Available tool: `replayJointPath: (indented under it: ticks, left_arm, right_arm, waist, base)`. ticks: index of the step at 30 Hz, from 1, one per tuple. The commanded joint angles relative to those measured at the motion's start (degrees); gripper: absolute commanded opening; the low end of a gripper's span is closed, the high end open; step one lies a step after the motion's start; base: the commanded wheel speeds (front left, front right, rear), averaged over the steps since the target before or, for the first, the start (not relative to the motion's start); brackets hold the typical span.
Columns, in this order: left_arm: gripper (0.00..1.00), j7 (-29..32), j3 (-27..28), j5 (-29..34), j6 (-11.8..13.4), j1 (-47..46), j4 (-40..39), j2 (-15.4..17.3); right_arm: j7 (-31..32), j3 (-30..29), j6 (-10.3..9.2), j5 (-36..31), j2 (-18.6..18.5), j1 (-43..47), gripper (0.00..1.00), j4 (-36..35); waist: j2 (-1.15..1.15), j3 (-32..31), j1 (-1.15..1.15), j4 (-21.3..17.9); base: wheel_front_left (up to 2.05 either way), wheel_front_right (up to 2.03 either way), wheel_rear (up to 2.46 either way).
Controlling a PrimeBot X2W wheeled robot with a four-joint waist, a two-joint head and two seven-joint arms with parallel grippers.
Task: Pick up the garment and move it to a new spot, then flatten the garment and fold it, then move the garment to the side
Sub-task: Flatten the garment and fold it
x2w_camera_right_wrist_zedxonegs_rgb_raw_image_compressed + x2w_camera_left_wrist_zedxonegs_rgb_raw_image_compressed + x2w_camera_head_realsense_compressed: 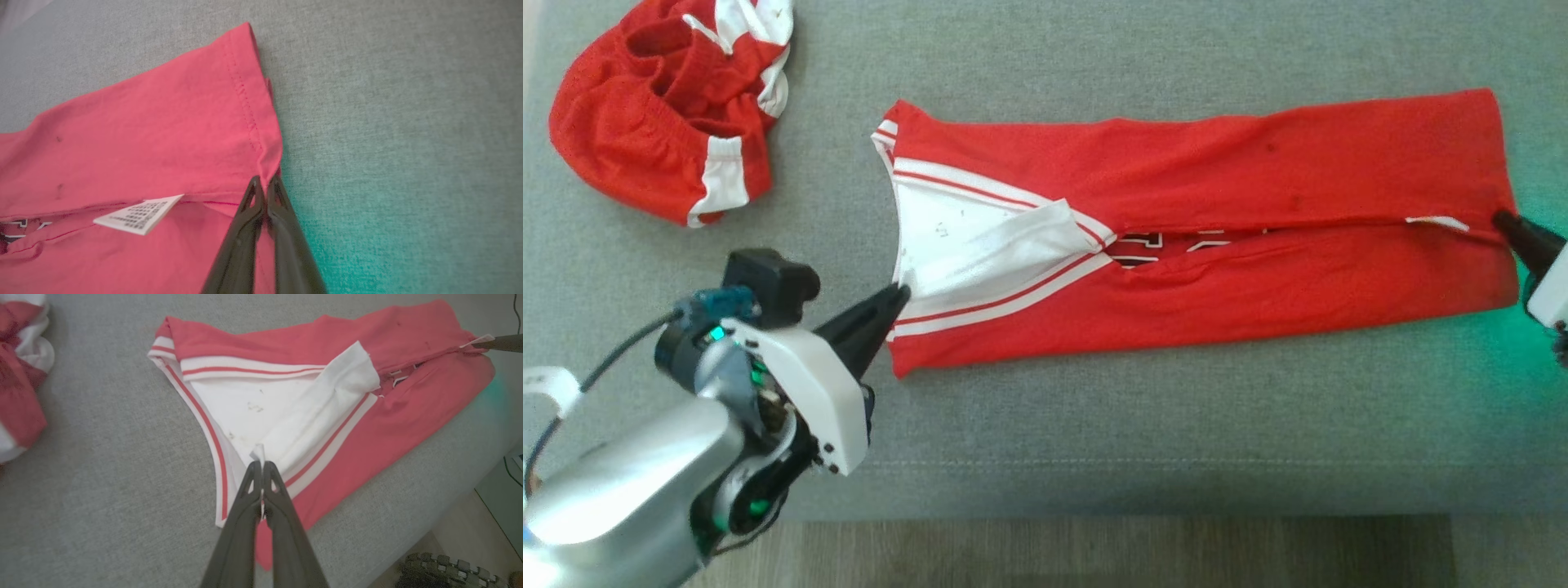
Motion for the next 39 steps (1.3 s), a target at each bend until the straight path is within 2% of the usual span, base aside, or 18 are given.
replayJointPath:
  ticks: [1,2,3,4,5,6,9,18,21,25,30,35,39]
  left_arm:
    - [0.00,-1.0,2.0,0.0,0.2,-0.3,0.3,1.2]
    - [0.21,-1.6,2.0,0.1,0.5,-0.1,0.9,0.7]
    - [0.39,-2.1,1.9,0.5,0.8,0.0,1.5,0.3]
    - [0.64,-3.0,2.2,0.5,1.3,0.3,2.1,-0.4]
    - [1.00,-4.2,2.7,0.5,2.1,0.6,2.7,-1.2]
    - [1.00,-4.2,2.7,0.5,2.1,0.6,2.7,-1.2]
    - [1.00,-8.3,3.9,1.0,4.7,1.8,4.2,-3.8]
    - [1.00,-16.1,7.9,4.2,15.0,10.2,4.7,-9.3]
    - [1.00,-16.5,11.1,8.2,18.1,13.6,2.9,-11.6]
    - [1.00,-16.5,15.7,17.2,21.3,18.5,-0.5,-15.5]
    - [1.00,-16.5,18.3,28.1,21.6,23.2,-1.1,-19.3]
    - [1.00,-16.5,20.4,35.3,21.0,25.9,-0.2,-22.3]
    - [1.00,-16.5,22.1,38.8,20.3,27.5,0.2,-24.2]
  right_arm:
    - [-0.6,0.7,-0.01,-0.5,-0.4,0.8,0.00,-1.4]
    - [-1.2,0.9,-0.01,-0.6,-0.3,0.8,0.14,-1.3]
    - [-2.0,1.0,-0.01,-0.8,-0.1,0.8,0.62,-1.1]
    - [-3.0,1.1,-0.01,-1.1,0.1,0.9,1.00,-1.0]
    - [-4.2,1.3,-0.01,-1.5,0.3,1.1,1.00,-1.0]
    - [-4.2,1.3,-0.01,-1.5,0.3,1.1,1.00,-1.0]
    - [-8.9,1.7,-0.01,-2.4,1.1,2.0,1.00,-1.9]
    - [-27.8,2.5,-0.01,-9.1,5.3,9.3,1.00,-7.2]
    - [-32.0,1.9,-0.01,-11.3,7.7,11.8,1.00,-7.4]
    - [-34.5,-0.9,-0.01,-11.5,11.0,12.2,1.00,-4.8]
    - [-33.0,-6.9,-0.01,-12.7,13.3,7.8,1.00,2.1]
    - [-28.8,-11.5,-0.01,-18.0,11.8,1.8,1.00,10.5]
    - [-26.0,-14.8,-0.01,-23.9,10.0,-2.4,1.00,16.4]
  waist:
    - [0.00,-0.6,0.00,-0.2]
    - [0.00,-0.9,0.00,-0.3]
    - [0.00,-1.3,0.00,-0.4]
    - [0.00,-1.7,0.00,-0.5]
    - [0.00,-2.2,0.00,-0.5]
    - [0.00,-2.2,0.00,-0.5]
    - [0.00,-3.9,0.00,-0.8]
    - [0.00,-9.6,0.00,-0.8]
    - [0.00,-10.7,0.00,-0.3]
    - [0.00,-11.7,0.00,0.6]
    - [0.00,-12.2,0.00,2.1]
    - [0.00,-11.9,0.00,4.4]
    - [0.00,-11.3,0.00,5.8]
  base:
    - [0.00,0.00,0.00]
    - [0.00,0.00,0.00]
    - [0.00,0.00,0.00]
    - [0.00,0.00,0.00]
    - [0.00,0.00,0.00]
    - [0.00,0.00,0.00]
    - [0.00,0.00,0.00]
    - [0.00,0.00,0.00]
    - [0.00,0.00,0.00]
    - [0.00,0.00,0.00]
    - [0.00,0.00,0.00]
    - [0.00,0.00,0.00]
    - [0.00,0.00,0.00]
